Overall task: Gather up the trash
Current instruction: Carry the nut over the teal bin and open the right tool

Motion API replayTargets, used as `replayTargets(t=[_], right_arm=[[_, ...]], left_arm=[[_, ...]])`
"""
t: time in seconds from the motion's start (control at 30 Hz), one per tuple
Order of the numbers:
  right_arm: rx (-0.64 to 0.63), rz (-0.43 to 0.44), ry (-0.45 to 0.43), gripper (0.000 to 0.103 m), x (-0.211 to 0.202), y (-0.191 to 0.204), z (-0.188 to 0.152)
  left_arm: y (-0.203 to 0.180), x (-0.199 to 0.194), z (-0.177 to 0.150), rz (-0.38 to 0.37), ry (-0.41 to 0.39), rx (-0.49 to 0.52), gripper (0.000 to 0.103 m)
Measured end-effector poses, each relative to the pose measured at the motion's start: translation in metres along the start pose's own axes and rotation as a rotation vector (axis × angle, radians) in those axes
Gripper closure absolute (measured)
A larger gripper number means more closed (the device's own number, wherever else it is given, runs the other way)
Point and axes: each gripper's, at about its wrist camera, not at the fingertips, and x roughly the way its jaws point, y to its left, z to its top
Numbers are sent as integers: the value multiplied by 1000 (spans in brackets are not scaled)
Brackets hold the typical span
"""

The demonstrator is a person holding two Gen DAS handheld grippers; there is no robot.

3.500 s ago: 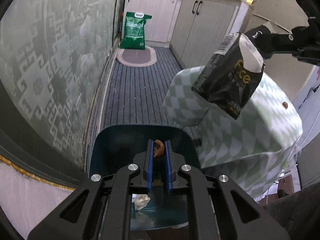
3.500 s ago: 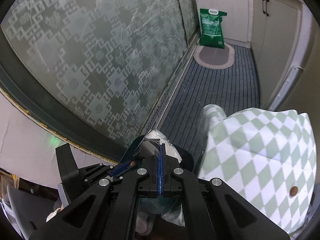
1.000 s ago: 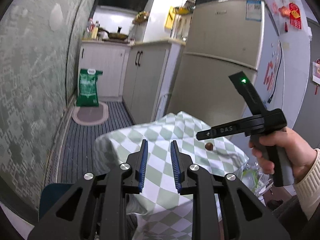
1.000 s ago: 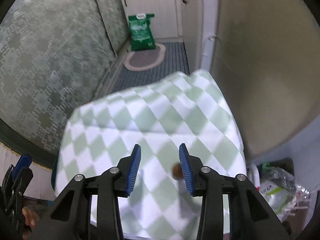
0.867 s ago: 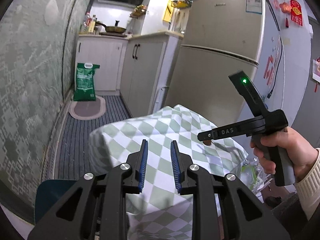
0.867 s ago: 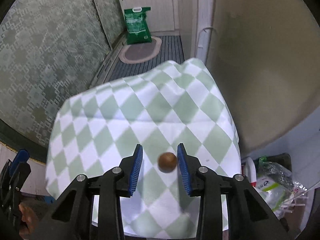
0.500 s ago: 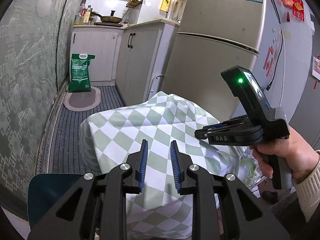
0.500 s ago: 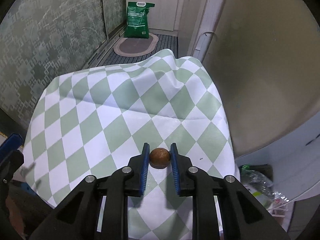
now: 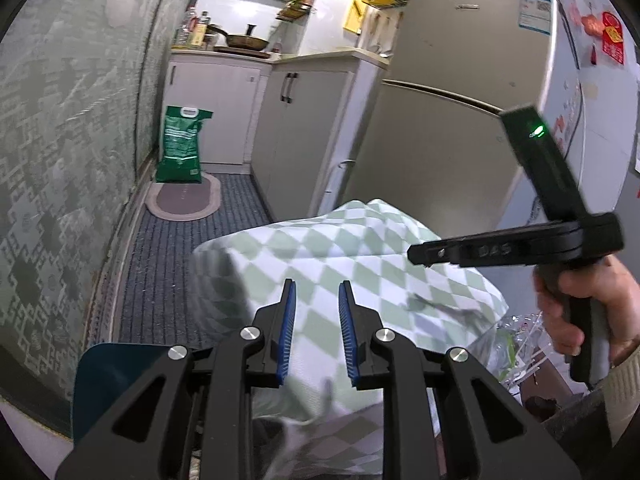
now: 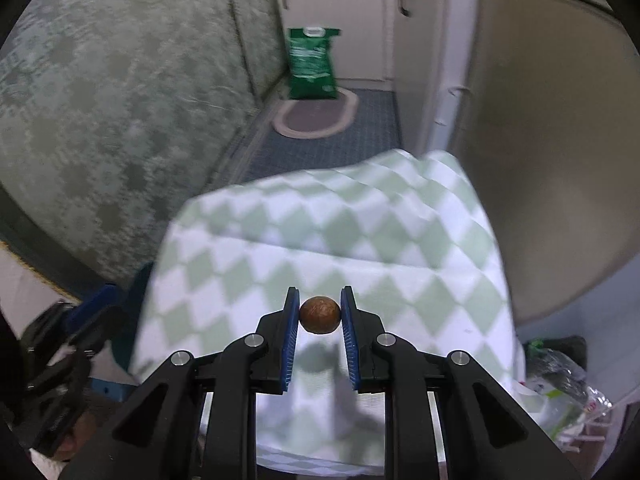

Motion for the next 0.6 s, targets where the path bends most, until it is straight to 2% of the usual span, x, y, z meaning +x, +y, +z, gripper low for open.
replayTargets(t=[0.33,0.43,0.6], right_arm=[[-54,108,-11,82,0,58,21],[-59,179,5,82,3,79,22],[-103,269,54,82,14,120,21]], left_arm=[[47,-28,-7,96,-3,-33,83],[67,-35,-12,138,19,-55,88],[97,-36,-27,221,104,-88,95]])
